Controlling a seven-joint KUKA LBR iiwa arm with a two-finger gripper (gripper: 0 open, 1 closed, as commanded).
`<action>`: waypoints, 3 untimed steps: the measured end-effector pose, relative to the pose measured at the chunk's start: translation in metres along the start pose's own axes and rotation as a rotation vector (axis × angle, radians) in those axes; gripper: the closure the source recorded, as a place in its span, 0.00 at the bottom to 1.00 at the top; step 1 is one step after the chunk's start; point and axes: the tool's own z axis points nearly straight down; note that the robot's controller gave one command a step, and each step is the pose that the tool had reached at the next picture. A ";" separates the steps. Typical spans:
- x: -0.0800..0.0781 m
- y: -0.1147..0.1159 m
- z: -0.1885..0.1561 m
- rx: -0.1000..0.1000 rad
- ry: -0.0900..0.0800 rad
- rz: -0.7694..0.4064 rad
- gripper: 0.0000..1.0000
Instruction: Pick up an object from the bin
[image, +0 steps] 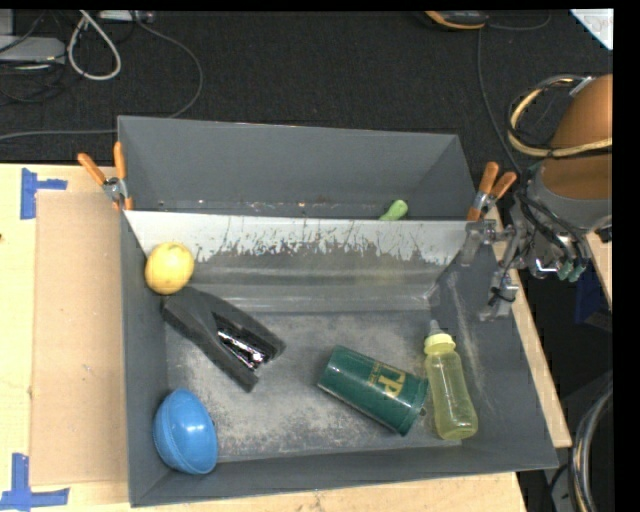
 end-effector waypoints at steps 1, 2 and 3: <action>-0.001 0.001 -0.005 0.001 -0.007 -0.006 0.00; 0.017 0.001 0.112 0.002 -0.006 -0.390 0.00; 0.027 -0.001 0.072 0.005 -0.012 -0.498 0.00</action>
Offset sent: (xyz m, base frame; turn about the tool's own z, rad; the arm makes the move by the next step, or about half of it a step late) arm -0.0266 -0.0009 -0.1594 -0.5425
